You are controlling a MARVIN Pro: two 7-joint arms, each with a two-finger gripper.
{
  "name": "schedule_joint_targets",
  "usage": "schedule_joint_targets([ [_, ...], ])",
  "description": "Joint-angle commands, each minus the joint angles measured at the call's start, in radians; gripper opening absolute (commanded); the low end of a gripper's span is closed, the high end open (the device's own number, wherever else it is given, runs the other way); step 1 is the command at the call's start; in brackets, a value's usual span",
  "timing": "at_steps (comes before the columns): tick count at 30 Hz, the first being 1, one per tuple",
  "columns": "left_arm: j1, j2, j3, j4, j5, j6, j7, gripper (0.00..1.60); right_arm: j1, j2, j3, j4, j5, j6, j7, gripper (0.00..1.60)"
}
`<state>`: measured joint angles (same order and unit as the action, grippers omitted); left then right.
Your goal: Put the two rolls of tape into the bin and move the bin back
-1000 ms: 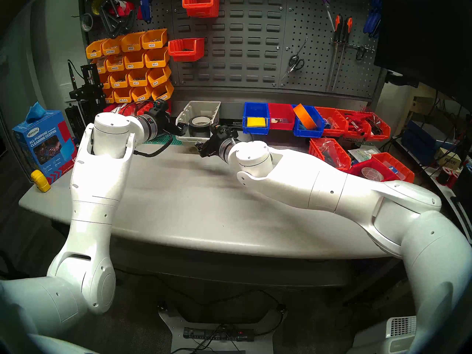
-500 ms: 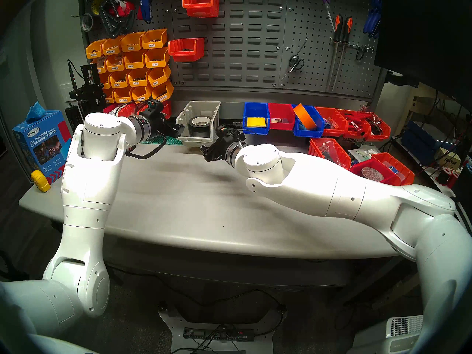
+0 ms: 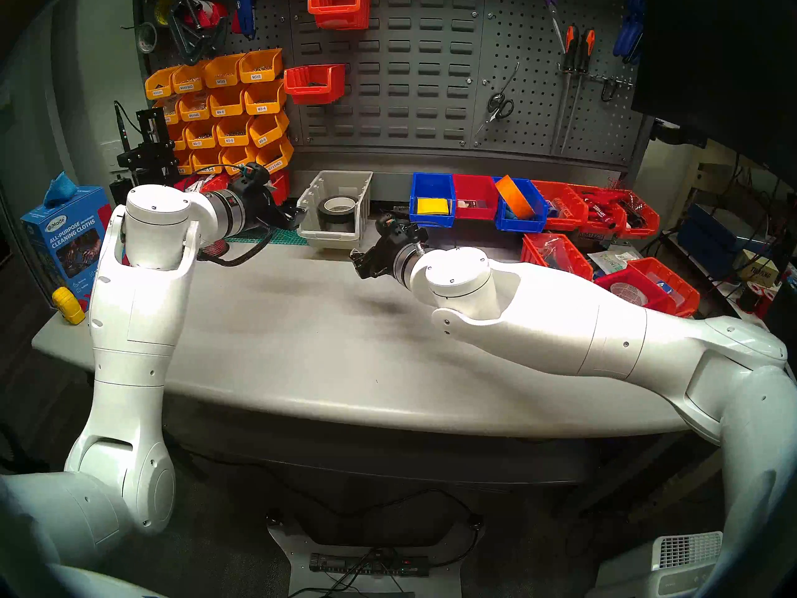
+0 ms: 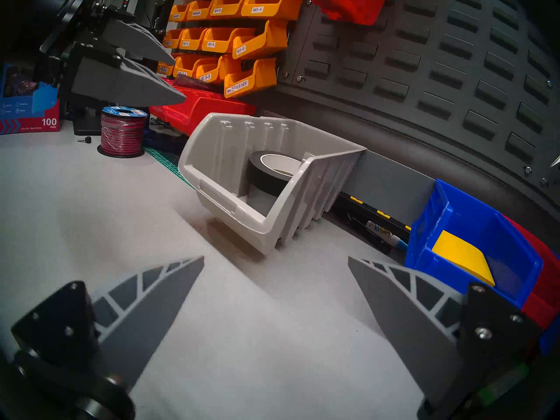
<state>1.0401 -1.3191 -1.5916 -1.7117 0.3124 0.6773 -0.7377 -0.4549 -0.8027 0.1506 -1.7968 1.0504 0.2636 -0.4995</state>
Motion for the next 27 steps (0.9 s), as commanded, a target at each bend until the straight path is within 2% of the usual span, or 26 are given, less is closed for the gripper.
schedule_joint_targets([
  [1, 0.021, 0.028, -0.015, -0.062, -0.004, 0.018, -0.028, 1.60, 0.021, 0.042, 0.020, -0.059, -0.004, 0.013, -0.023, 1.60],
  [13, 0.042, 0.058, -0.044, -0.109, -0.014, 0.046, -0.066, 1.60, 0.017, 0.081, 0.025, -0.142, 0.004, 0.050, -0.058, 1.60],
  [19, 0.049, 0.083, -0.047, -0.136, -0.024, 0.042, -0.105, 1.60, 0.024, 0.076, 0.018, -0.158, 0.001, 0.093, -0.077, 1.60],
  [27, 0.048, 0.090, -0.048, -0.141, -0.024, 0.048, -0.119, 1.60, 0.022, 0.074, 0.022, -0.161, 0.003, 0.103, -0.085, 1.60],
])
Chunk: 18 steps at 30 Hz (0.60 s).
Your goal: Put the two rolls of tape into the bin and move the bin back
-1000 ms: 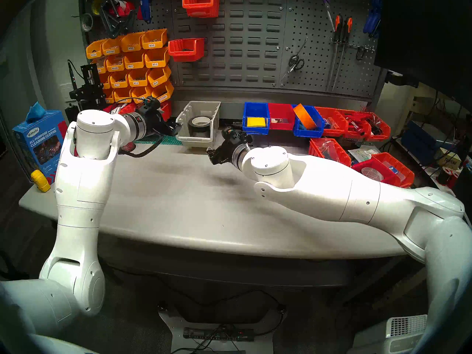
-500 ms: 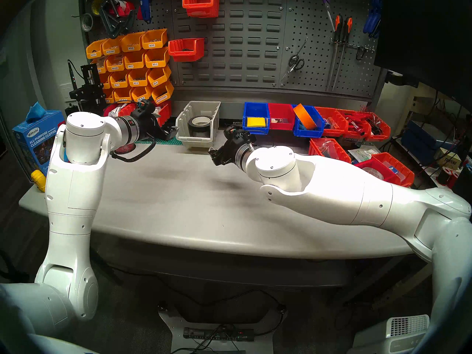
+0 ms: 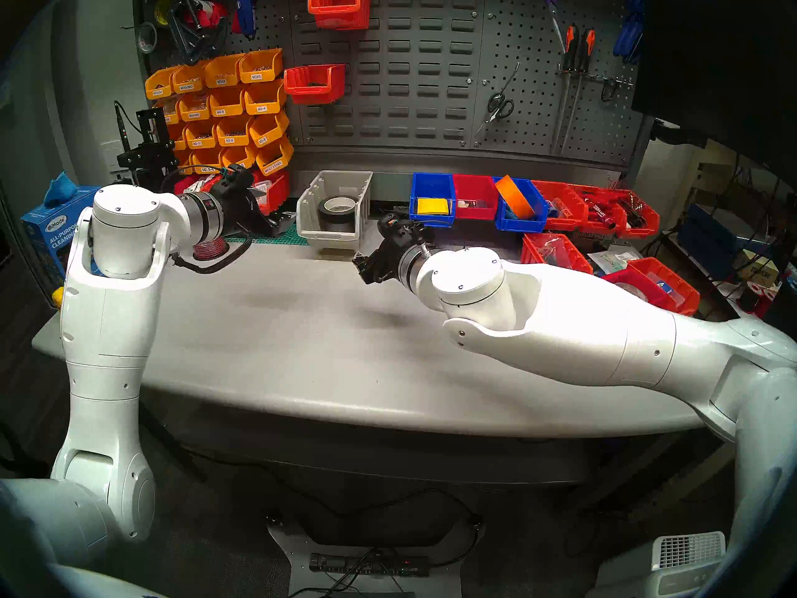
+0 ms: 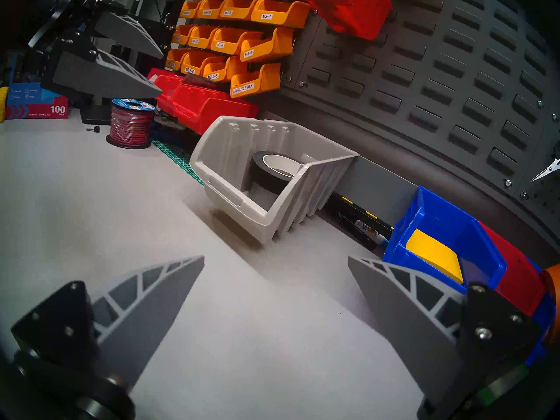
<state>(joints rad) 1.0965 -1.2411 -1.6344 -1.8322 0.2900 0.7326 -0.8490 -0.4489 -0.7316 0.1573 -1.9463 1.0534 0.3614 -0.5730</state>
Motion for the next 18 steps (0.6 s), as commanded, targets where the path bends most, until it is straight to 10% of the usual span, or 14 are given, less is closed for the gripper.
schedule_joint_targets([
  [1, -0.009, 0.012, -0.005, -0.020, -0.001, -0.007, -0.008, 1.60, 0.015, 0.002, 0.015, -0.011, 0.000, 0.006, -0.012, 1.60],
  [18, -0.009, 0.012, -0.006, -0.020, 0.000, -0.008, -0.011, 1.60, 0.014, 0.002, 0.017, -0.012, 0.000, 0.009, -0.013, 1.60],
])
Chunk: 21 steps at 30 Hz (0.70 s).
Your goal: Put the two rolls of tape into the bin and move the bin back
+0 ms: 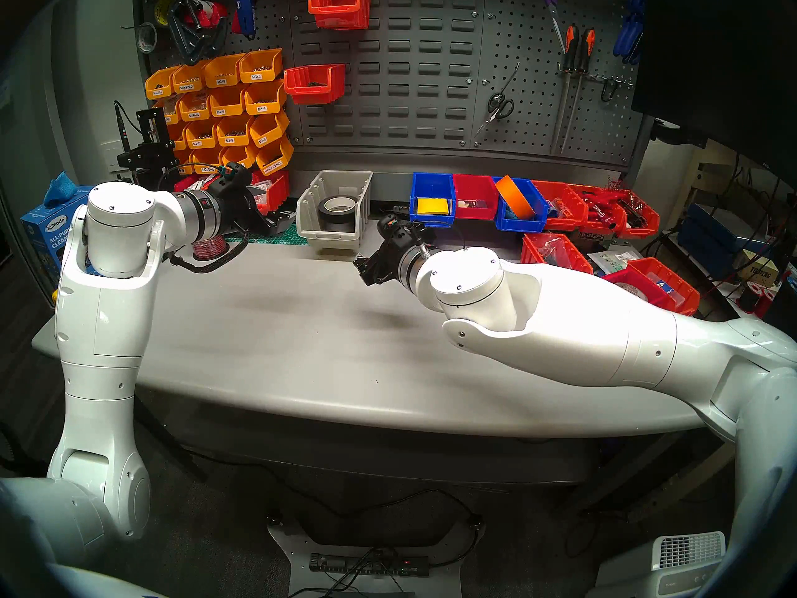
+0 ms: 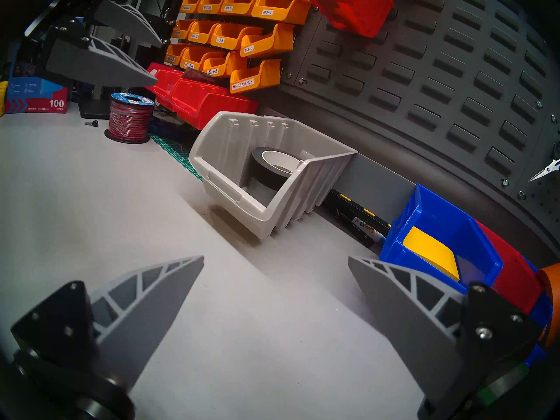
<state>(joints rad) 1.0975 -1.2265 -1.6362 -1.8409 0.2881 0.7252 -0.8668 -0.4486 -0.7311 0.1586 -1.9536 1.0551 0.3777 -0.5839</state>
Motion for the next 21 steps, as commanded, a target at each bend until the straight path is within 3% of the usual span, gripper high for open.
schedule_joint_targets([
  [1, -0.010, -0.002, -0.004, -0.011, 0.001, -0.001, 0.007, 1.60, 0.014, 0.001, 0.016, -0.005, -0.001, -0.007, -0.002, 1.60],
  [21, -0.009, 0.003, 0.000, -0.012, -0.008, 0.001, 0.015, 1.60, 0.015, 0.002, 0.014, -0.005, -0.001, -0.008, -0.003, 1.60],
])
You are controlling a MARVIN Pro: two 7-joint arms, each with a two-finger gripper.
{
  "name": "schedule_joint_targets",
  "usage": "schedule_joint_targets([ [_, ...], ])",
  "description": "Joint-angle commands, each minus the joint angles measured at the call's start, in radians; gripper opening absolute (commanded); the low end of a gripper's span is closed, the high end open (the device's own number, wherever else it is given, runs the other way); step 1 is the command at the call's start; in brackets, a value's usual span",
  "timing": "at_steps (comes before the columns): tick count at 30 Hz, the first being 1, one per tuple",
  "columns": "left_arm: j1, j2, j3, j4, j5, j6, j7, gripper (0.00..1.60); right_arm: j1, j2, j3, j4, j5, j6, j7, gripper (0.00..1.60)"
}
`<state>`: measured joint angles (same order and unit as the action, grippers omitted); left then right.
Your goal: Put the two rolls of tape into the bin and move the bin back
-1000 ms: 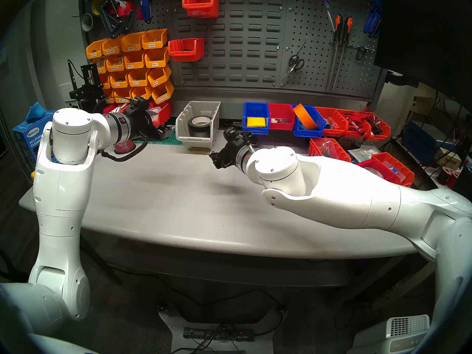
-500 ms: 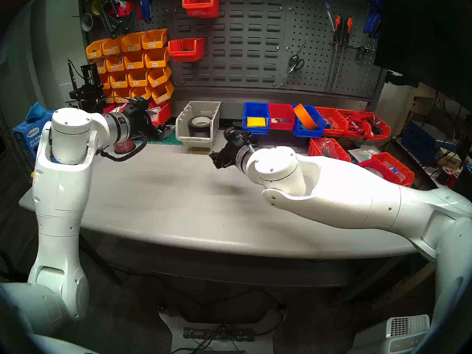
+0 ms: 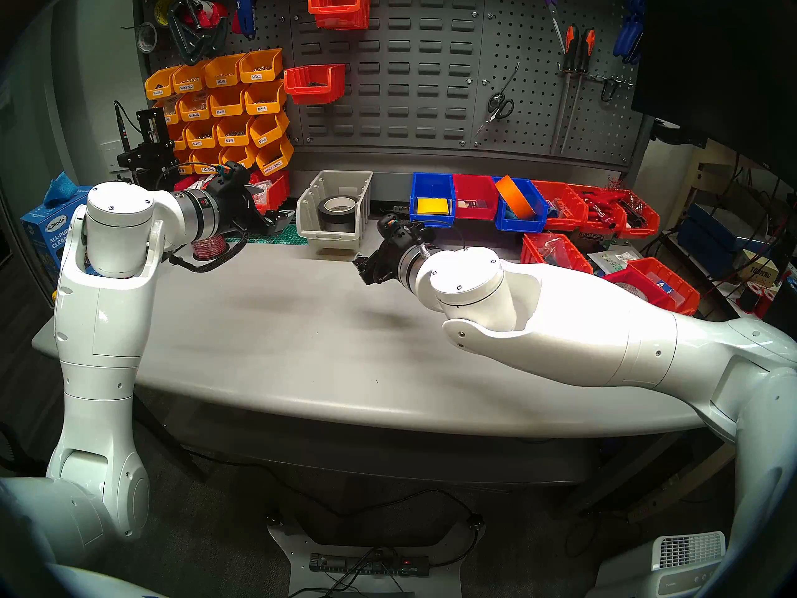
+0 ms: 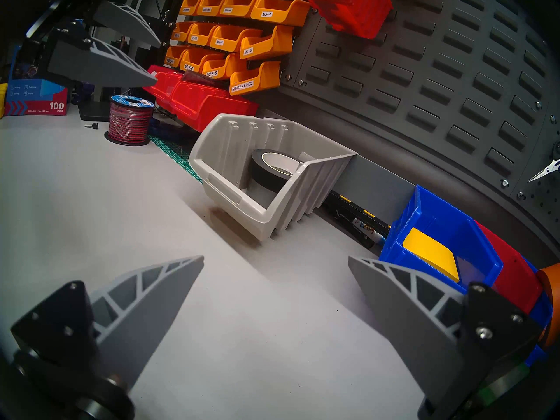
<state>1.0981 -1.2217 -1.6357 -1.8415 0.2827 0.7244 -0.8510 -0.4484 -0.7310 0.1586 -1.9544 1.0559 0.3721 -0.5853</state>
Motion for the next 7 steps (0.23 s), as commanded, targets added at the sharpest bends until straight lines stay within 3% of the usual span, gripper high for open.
schedule_joint_targets([
  [1, -0.010, -0.001, -0.001, -0.011, -0.003, 0.001, 0.000, 1.60, 0.015, 0.002, 0.014, -0.004, -0.001, -0.003, -0.002, 1.60],
  [7, -0.010, 0.000, 0.000, -0.011, -0.005, 0.002, 0.002, 1.60, 0.015, 0.002, 0.014, -0.004, -0.001, -0.003, -0.002, 1.60],
])
